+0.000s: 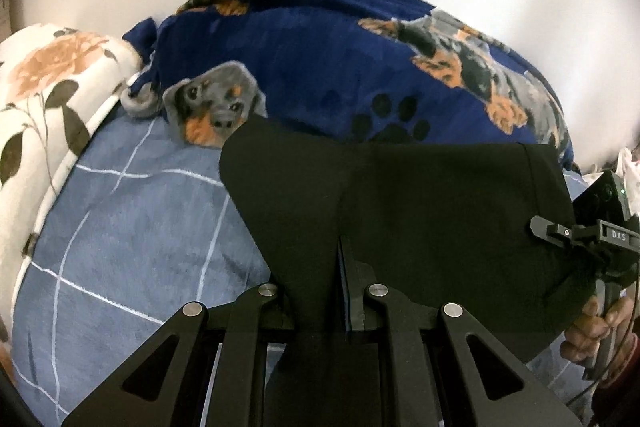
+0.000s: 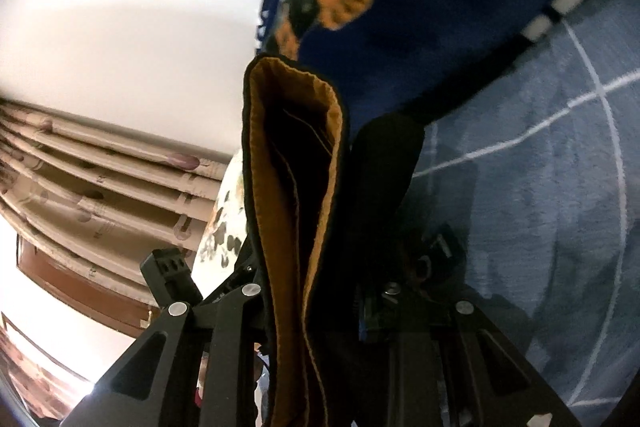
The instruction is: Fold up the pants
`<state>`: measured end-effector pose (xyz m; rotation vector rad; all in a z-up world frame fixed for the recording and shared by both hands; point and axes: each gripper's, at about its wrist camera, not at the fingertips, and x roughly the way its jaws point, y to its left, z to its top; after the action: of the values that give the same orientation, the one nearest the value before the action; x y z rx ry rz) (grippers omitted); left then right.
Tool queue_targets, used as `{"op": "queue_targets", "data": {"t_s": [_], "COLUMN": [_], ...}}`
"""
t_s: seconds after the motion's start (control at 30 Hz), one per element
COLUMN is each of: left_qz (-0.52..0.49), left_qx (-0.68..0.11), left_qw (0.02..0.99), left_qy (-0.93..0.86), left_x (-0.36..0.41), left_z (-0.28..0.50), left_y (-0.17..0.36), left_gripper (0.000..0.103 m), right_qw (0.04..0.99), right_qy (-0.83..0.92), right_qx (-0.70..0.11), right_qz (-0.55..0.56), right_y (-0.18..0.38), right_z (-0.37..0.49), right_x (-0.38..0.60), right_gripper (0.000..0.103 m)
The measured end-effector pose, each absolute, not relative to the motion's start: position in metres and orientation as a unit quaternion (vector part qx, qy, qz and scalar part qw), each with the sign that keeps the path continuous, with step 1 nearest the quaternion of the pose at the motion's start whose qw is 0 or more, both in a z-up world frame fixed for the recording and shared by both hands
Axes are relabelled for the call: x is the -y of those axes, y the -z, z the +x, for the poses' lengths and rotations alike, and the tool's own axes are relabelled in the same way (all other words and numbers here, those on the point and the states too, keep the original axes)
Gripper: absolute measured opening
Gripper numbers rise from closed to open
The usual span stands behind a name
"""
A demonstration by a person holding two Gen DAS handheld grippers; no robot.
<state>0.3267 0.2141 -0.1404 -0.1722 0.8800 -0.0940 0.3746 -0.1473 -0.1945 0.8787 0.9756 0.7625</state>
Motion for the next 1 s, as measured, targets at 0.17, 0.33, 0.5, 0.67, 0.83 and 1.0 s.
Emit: {"op": "queue_targets", "data": {"t_s": [0.17,0.33,0.5,0.67,0.83,1.0], "left_qz": [-0.08,-0.071,-0.058,-0.039,-0.035,-0.037], "left_qx": [-0.43,-0.427,-0.42,-0.408,-0.4,-0.399], "left_qw": [0.898,0.901,0.905,0.912,0.916,0.916], "left_qy": [0.041,0.035,0.026,0.014,0.003,-0.013], "left_x": [-0.217,-0.216,-0.212,-0.209,-0.209,-0.21], "left_z": [0.328,0.326,0.324,0.321,0.318,0.318], "left_y": [0.154,0.164,0.17,0.176,0.178,0.179], "left_gripper": [0.015,0.019,0.023,0.029,0.035,0.047], "right_qw": [0.736,0.763,0.793,0.824,0.844,0.868], "right_qy": [-0.329,-0.312,-0.283,-0.249,-0.227,-0.197], "right_qx": [-0.451,-0.458,-0.462,-0.455,-0.443,-0.425], "right_qz": [0.383,0.333,0.278,0.23,0.201,0.166], "right_y": [0.202,0.196,0.196,0.195,0.192,0.188], "right_z": [0.376,0.375,0.374,0.371,0.368,0.361], "right_x": [0.149,0.143,0.138,0.129,0.119,0.108], "right_gripper": [0.023,0.023,0.025,0.03,0.034,0.04]}}
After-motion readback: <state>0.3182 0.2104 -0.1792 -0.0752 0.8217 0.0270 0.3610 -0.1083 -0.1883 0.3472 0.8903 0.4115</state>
